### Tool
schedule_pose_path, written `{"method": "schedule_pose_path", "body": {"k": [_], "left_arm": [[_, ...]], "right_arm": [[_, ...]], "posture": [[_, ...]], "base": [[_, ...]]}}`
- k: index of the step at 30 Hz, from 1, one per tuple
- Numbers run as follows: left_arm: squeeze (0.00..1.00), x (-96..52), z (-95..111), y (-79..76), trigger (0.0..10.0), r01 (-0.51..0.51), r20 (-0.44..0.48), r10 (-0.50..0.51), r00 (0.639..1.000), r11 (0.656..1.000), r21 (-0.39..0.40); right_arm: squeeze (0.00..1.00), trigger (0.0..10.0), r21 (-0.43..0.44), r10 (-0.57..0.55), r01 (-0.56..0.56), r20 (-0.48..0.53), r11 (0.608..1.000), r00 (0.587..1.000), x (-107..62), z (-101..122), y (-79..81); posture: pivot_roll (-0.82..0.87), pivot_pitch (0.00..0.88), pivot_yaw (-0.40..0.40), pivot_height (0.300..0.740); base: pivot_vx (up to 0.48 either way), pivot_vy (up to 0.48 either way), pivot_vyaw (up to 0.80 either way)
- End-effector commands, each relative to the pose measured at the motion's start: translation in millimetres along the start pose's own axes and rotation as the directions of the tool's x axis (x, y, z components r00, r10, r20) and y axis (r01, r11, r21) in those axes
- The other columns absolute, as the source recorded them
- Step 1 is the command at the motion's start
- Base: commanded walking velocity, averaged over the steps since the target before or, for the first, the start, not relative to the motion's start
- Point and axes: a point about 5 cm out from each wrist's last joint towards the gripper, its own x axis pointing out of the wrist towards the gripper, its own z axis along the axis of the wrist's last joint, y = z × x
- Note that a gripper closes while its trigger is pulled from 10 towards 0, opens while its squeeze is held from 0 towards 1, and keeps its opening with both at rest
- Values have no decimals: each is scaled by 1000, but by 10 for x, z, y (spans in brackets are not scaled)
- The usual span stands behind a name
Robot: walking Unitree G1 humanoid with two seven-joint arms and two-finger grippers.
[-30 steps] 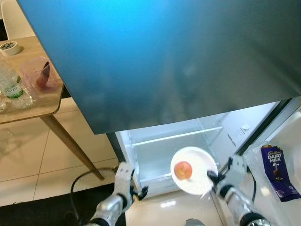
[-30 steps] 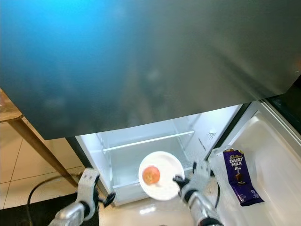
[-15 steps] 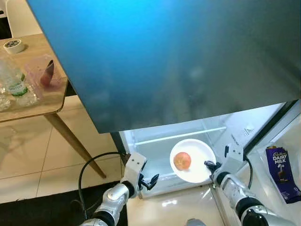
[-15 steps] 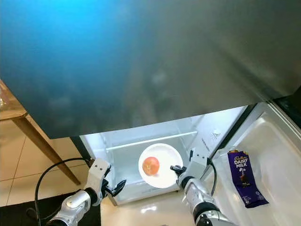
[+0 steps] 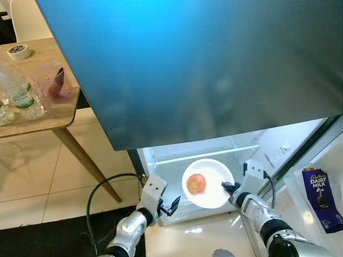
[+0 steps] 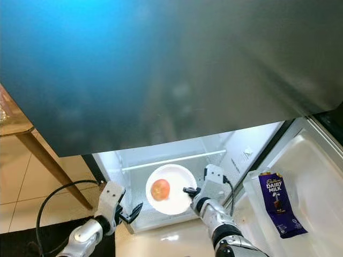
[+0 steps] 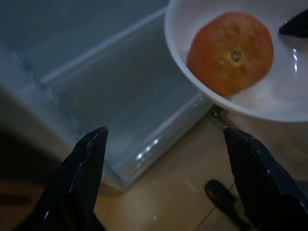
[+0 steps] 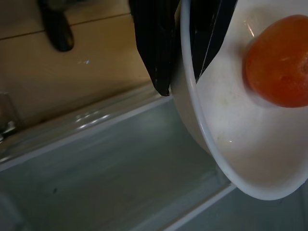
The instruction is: Restocking fridge
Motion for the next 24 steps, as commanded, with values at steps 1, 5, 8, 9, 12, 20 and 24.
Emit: {"method": "schedule_pose_path", "body": {"k": [1, 5, 8, 9, 12, 20, 24], "left_arm": [[0, -21, -45, -44, 10000, 5, -4, -5, 1000, 1000, 4], [0, -33, -59, -34, 10000, -18, -3, 18, 1000, 1000, -5], [0, -37, -56, -24, 10000, -31, 2, 31, 1000, 1000, -6], [0, -40, -52, -17, 10000, -39, 6, 39, 999, 999, -2], [0, -47, -48, -7, 10000, -48, 12, 48, 999, 999, 6], [0, -75, -17, 32, 10000, -76, 44, 74, 996, 995, 64], [0, -67, -9, 27, 10000, -78, 48, 75, 996, 995, 64]], "right_arm": [[0, 10000, -16, -13, 12, -46, 1000, 999, -1, -101, 12], [0, 10000, 6, -20, 21, -78, 1000, 997, -5, -194, 22], [0, 10000, 16, -25, 26, -62, 1000, 998, -5, -168, 17], [0, 10000, 46, -36, 38, -45, 998, 998, -4, -126, 2], [0, 10000, 90, -47, 49, -22, 995, 999, -3, -51, -14], [0, 10000, 79, -46, 45, 7, 996, 999, 15, 100, 27], [0, 10000, 123, -93, 85, 64, 989, 994, 4, 205, -24]], "posture": [[-59, 93, 33, 740], [-58, 96, 31, 740], [-59, 99, 32, 740], [-59, 100, 32, 740], [-57, 101, 32, 740], [-50, 102, 31, 740], [-48, 101, 31, 716]], "base": [[0, 0, 0], [0, 0, 0], [0, 0, 0], [0, 0, 0], [0, 0, 0], [0, 0, 0], [0, 0, 0]]}}
